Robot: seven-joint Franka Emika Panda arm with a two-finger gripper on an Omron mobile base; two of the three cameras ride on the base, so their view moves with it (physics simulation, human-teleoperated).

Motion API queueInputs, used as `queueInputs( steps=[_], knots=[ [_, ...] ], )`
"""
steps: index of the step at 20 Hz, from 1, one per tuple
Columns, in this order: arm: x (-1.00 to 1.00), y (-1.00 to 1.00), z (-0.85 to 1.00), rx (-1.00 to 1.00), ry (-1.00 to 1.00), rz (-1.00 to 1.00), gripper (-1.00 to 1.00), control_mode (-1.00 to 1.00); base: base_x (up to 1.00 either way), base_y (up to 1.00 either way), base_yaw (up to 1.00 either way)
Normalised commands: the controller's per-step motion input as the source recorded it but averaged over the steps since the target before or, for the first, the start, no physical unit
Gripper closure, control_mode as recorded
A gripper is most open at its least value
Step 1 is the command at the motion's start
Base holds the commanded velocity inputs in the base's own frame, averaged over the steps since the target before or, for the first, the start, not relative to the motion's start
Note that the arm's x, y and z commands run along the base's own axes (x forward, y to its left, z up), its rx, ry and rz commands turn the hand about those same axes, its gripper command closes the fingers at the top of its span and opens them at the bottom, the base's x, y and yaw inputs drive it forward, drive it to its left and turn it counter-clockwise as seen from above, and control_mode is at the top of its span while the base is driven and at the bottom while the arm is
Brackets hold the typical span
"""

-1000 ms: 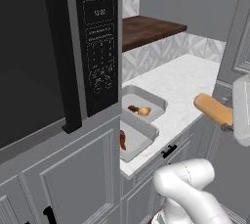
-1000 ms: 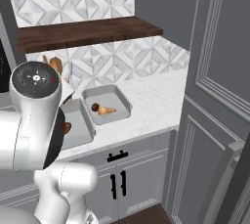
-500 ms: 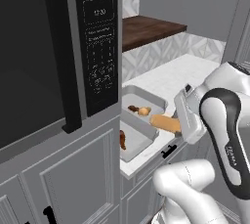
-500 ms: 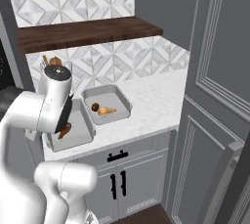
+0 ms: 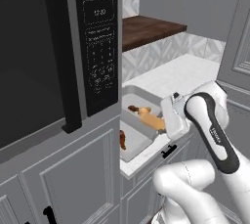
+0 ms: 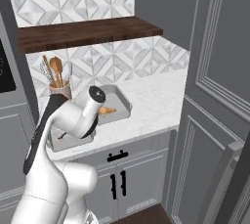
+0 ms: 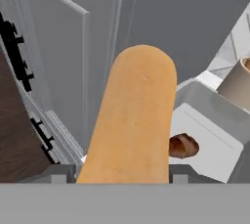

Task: Place one squash and one chicken drumstick in each tupperware on the nearby counter, to pack two identical lunches.

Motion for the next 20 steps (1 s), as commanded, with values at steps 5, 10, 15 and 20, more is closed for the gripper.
queueInputs(
  steps=[5, 10, 15, 20],
  knots=[
    [0.99, 0.1, -0.25, 0.0, 0.01, 0.12, 1.0, -1.0, 0.0, 0.0, 0.0],
    [0.91, 0.44, 0.0, -0.02, 0.0, 0.0, 1.0, -1.0, 0.0, 0.0, 0.0],
    [0.64, 0.47, 0.0, -0.07, 0.0, 0.0, 1.0, -1.0, 0.0, 0.0, 0.0],
    [0.15, 0.19, -0.03, -0.11, -0.04, 0.05, -1.0, -1.0, 0.0, 0.0, 0.0]
  ],
)
